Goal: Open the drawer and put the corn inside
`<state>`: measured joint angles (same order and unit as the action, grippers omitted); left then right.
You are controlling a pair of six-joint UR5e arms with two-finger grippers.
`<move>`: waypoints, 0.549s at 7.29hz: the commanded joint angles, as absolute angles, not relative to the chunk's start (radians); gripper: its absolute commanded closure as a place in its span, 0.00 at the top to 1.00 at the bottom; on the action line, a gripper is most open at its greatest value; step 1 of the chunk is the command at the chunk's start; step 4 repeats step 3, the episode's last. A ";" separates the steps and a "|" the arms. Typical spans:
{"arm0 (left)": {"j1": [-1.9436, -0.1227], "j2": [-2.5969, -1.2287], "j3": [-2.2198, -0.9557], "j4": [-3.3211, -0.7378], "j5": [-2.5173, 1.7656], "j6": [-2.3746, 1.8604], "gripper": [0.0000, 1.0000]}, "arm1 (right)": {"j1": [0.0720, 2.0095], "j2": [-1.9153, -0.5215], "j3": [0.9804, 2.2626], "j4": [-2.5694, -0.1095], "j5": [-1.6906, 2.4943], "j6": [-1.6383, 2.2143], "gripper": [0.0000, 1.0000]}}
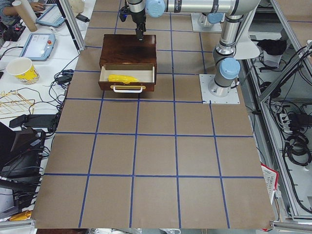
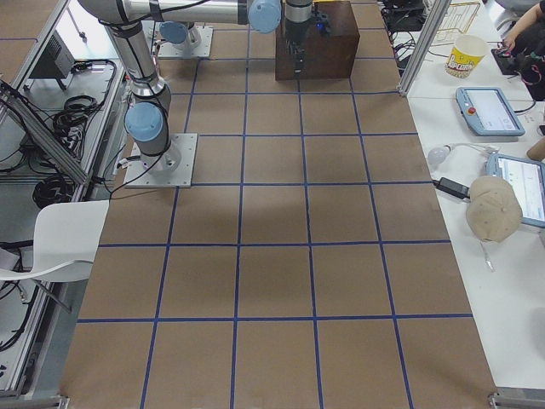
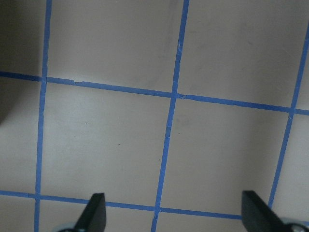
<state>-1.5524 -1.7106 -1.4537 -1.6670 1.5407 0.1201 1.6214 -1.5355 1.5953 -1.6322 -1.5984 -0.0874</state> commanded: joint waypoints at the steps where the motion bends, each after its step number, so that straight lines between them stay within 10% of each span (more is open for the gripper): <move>1: -1.552 -1.706 -1.474 -1.632 1.540 0.115 1.00 | 1.618 -1.536 1.595 -1.632 -1.598 -0.087 1.00; 4: -1.552 -1.706 -1.476 -1.632 1.540 0.117 1.00 | 1.618 -1.536 1.595 -1.632 -1.598 -0.087 1.00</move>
